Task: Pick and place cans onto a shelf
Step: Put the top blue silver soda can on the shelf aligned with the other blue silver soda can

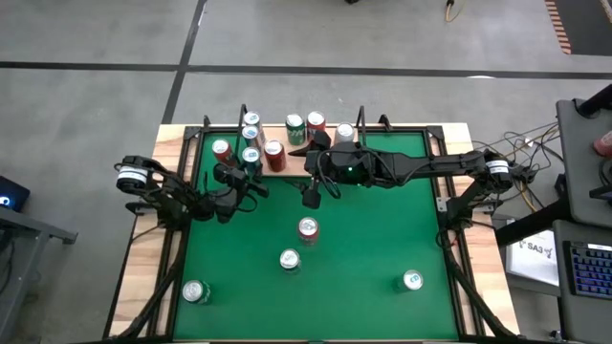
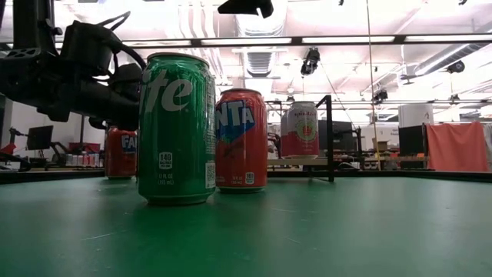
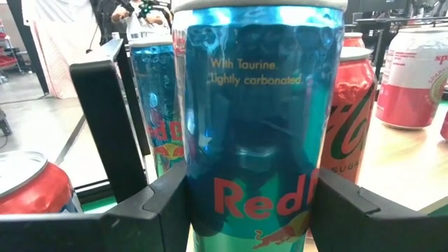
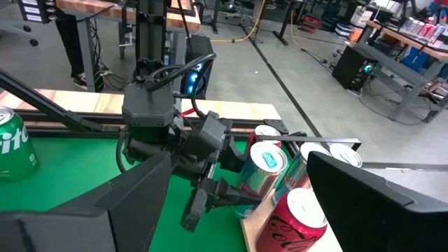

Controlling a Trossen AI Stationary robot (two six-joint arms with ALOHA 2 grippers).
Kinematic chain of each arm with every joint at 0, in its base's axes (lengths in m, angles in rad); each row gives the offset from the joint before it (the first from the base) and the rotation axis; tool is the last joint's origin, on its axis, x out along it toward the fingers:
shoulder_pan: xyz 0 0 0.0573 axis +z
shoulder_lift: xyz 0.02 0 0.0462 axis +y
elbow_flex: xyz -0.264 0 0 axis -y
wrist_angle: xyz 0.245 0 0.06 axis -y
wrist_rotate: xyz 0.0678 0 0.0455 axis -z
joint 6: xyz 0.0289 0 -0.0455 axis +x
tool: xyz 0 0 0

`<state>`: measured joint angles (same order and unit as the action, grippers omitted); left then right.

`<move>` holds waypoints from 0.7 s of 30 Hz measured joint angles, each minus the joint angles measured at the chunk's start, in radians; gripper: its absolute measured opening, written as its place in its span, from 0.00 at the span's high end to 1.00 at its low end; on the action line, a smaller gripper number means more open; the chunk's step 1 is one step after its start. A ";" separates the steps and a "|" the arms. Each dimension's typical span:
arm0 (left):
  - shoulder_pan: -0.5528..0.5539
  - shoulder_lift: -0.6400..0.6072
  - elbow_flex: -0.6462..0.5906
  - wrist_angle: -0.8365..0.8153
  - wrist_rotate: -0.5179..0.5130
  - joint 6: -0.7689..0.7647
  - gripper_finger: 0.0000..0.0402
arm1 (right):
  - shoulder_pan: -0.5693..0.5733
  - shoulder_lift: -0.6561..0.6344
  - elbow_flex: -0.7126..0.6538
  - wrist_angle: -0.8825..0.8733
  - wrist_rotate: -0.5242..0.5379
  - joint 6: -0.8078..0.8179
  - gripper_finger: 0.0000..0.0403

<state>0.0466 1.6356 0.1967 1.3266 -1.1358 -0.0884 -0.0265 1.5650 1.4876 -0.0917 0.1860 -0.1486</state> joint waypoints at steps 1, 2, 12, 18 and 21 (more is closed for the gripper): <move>0.000 0.000 0.000 -0.002 0.000 0.002 0.50 | 0.000 0.000 0.000 0.000 0.000 0.000 0.19; 0.002 0.000 0.000 -0.003 0.000 0.005 0.50 | 0.000 0.000 0.000 0.000 0.000 0.000 0.19; 0.008 0.000 0.000 -0.012 -0.006 -0.015 0.50 | 0.000 0.000 0.000 0.000 0.000 0.001 0.19; 0.008 0.000 0.000 -0.012 -0.006 -0.026 0.44 | 0.000 0.000 0.000 0.000 0.000 0.000 0.19; 0.008 0.000 0.000 -0.012 -0.006 -0.026 0.38 | 0.000 0.000 0.000 0.000 0.000 0.000 0.19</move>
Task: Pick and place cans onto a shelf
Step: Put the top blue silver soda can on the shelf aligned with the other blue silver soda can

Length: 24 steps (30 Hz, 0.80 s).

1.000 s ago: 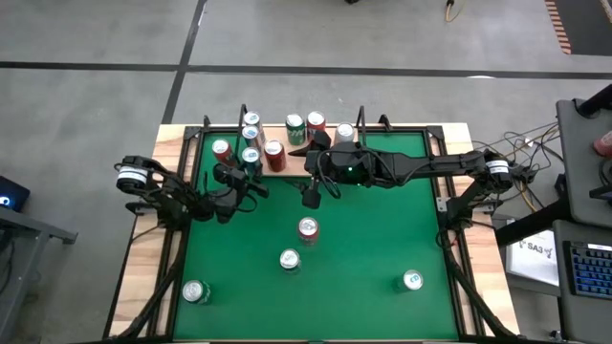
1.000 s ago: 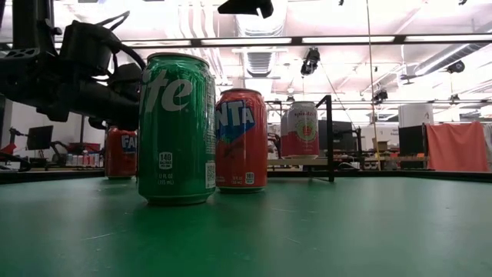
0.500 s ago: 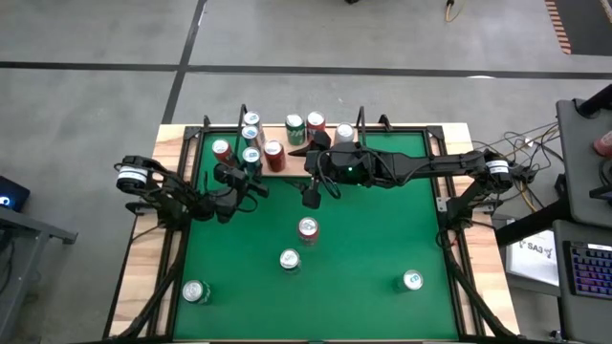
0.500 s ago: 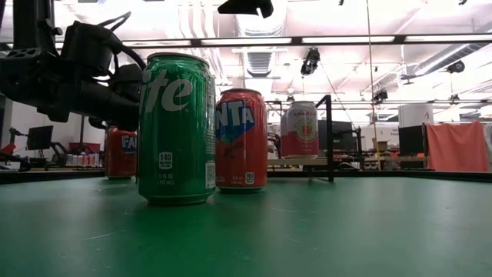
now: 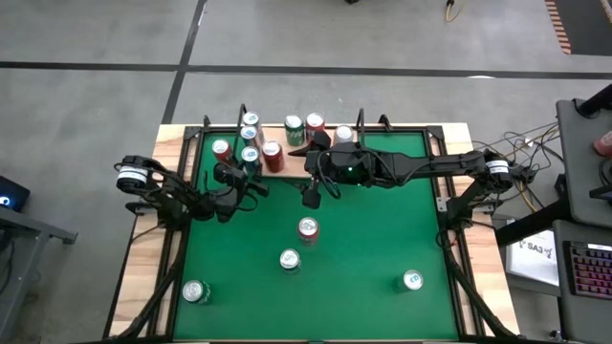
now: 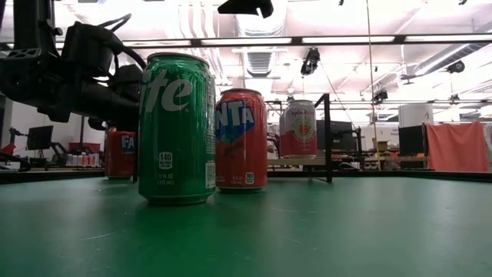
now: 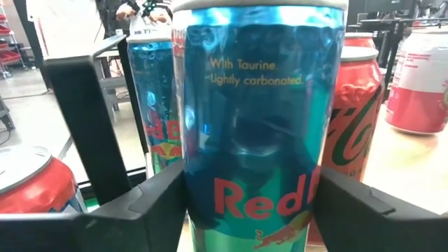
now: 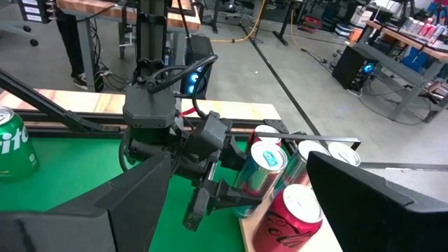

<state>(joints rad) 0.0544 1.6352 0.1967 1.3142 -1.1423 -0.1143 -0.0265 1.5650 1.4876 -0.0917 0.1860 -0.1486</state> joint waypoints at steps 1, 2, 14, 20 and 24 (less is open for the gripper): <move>0.000 0.000 0.000 0.000 0.000 0.000 0.37 | 0.000 0.000 0.000 0.000 0.000 0.000 0.19; 0.000 0.000 0.000 0.000 0.000 0.000 0.37 | 0.000 0.000 0.000 0.000 0.000 0.000 0.19; 0.000 0.000 0.000 -0.001 -0.003 0.000 0.40 | 0.000 0.000 0.000 0.000 0.000 0.000 0.19; 0.000 -0.001 0.000 0.003 0.001 -0.003 0.34 | 0.000 0.000 0.000 0.000 0.000 0.000 0.19; 0.000 -0.001 0.000 0.003 0.000 -0.005 0.34 | 0.000 0.000 0.000 0.000 0.000 0.000 0.19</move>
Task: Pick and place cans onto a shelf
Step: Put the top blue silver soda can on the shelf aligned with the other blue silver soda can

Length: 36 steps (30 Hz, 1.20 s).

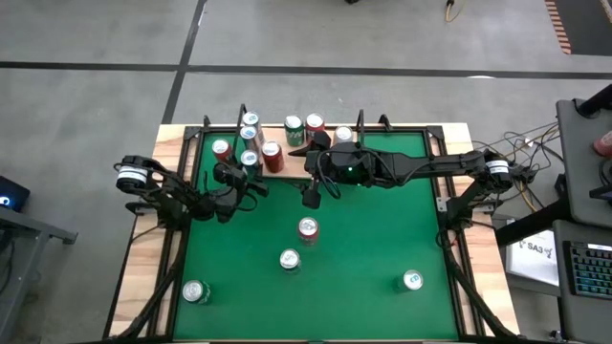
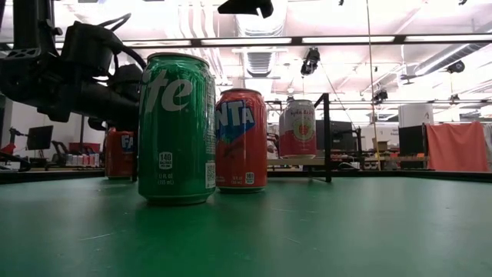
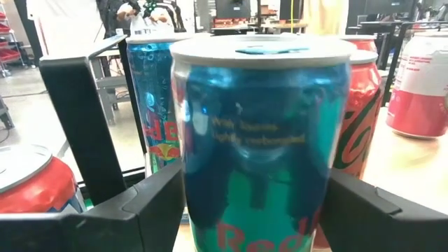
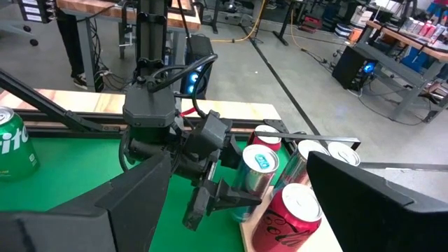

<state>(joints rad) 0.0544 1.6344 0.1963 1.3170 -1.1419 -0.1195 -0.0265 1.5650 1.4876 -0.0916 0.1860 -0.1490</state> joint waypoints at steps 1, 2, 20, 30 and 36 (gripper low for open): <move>0.000 0.000 0.000 0.000 0.000 -0.002 0.34 | 0.000 0.000 0.000 0.000 0.000 0.000 0.19; 0.000 0.000 0.000 0.000 0.000 -0.002 0.34 | 0.000 0.000 0.000 0.000 0.000 0.000 0.19; 0.002 0.000 0.000 0.064 -0.004 0.011 0.40 | 0.000 0.000 0.000 0.000 0.000 0.000 0.19; 0.015 0.000 0.041 0.071 -0.014 0.065 0.39 | 0.000 0.000 0.000 -0.067 -0.010 0.012 0.19; 0.014 0.000 0.053 0.055 -0.034 0.081 0.39 | 0.000 0.000 -0.024 -0.107 -0.010 0.079 0.19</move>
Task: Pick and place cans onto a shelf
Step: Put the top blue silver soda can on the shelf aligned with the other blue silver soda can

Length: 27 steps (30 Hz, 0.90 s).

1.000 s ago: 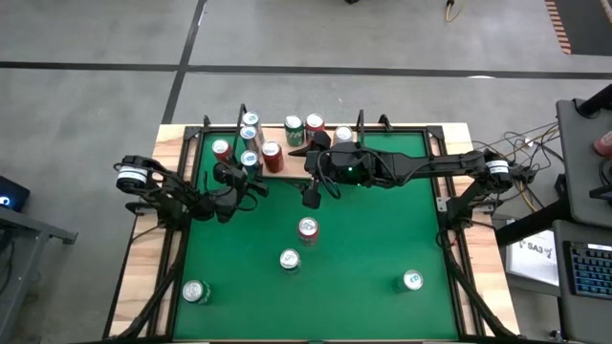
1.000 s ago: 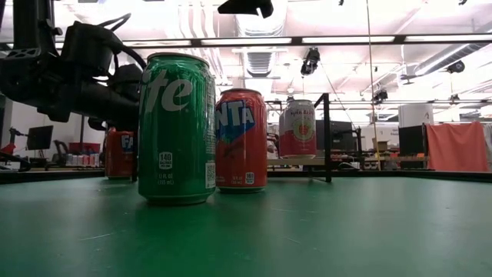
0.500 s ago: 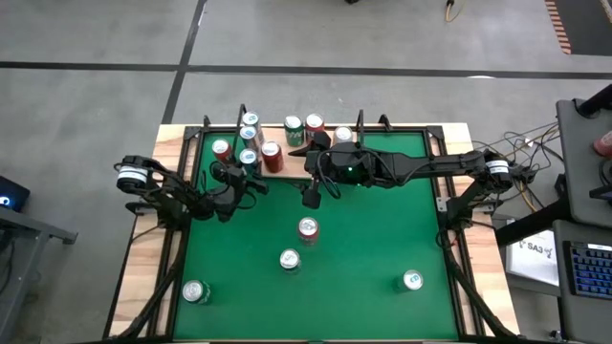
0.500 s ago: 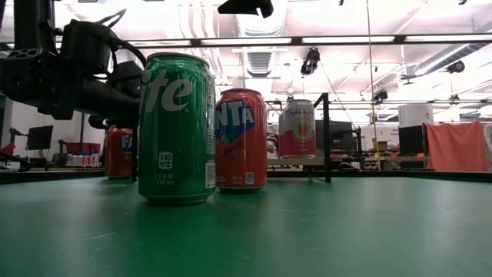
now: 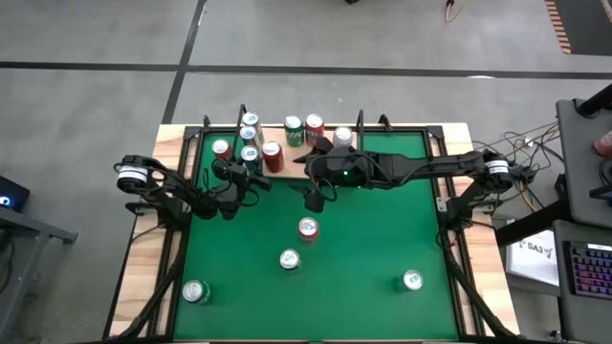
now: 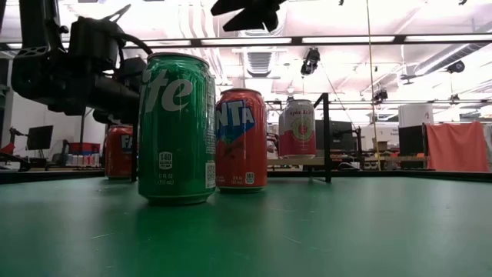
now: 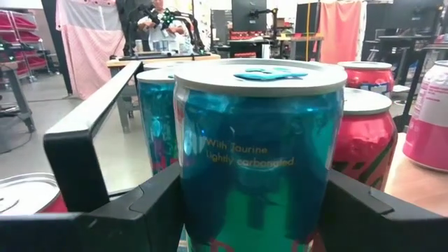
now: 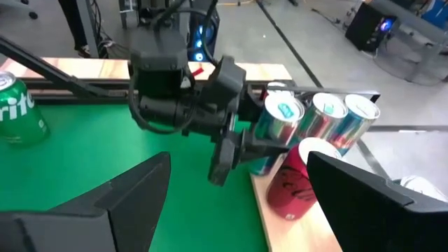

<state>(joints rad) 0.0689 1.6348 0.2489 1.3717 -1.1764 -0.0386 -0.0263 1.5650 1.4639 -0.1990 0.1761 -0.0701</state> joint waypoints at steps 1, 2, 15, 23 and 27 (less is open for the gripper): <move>0.000 0.000 0.000 -0.001 0.000 0.000 0.39 | 0.000 0.000 -0.003 0.000 0.000 0.003 0.19; 0.000 0.000 0.000 -0.001 0.000 -0.001 0.39 | 0.000 0.000 -0.004 -0.001 0.000 0.004 0.19; 0.003 0.000 0.000 -0.073 0.006 -0.081 0.39 | 0.000 0.000 -0.005 0.002 0.000 0.007 0.19; 0.011 0.000 0.000 -0.071 0.008 -0.113 0.37 | 0.001 0.000 -0.005 0.002 0.000 0.007 0.19; 0.011 0.000 0.000 -0.068 0.007 -0.113 0.32 | 0.001 0.000 -0.005 0.002 0.000 0.003 0.19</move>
<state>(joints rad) 0.0795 1.6348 0.2493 1.3041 -1.1690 -0.1516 -0.0257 1.5650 1.4586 -0.1970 0.1764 -0.0669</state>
